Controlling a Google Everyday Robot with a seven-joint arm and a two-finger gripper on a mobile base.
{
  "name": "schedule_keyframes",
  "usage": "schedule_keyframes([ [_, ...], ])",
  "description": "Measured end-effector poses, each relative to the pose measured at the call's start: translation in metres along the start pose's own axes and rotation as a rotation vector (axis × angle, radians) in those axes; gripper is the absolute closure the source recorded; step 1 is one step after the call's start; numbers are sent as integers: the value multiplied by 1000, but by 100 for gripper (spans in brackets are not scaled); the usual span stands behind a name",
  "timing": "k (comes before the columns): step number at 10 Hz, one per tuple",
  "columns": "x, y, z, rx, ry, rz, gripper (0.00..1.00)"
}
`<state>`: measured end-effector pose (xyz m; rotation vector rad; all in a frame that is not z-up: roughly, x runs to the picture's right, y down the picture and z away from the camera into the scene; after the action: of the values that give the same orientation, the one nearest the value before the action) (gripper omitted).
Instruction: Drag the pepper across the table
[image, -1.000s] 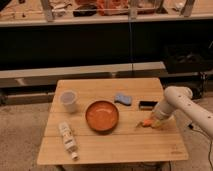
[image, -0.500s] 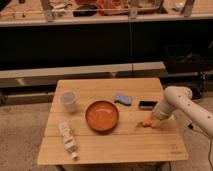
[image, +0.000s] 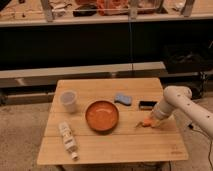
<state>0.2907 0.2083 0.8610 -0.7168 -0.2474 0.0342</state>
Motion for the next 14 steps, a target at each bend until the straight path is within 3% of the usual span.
schedule_keyframes([
  [14,1,-2,2,-7,0,5,100],
])
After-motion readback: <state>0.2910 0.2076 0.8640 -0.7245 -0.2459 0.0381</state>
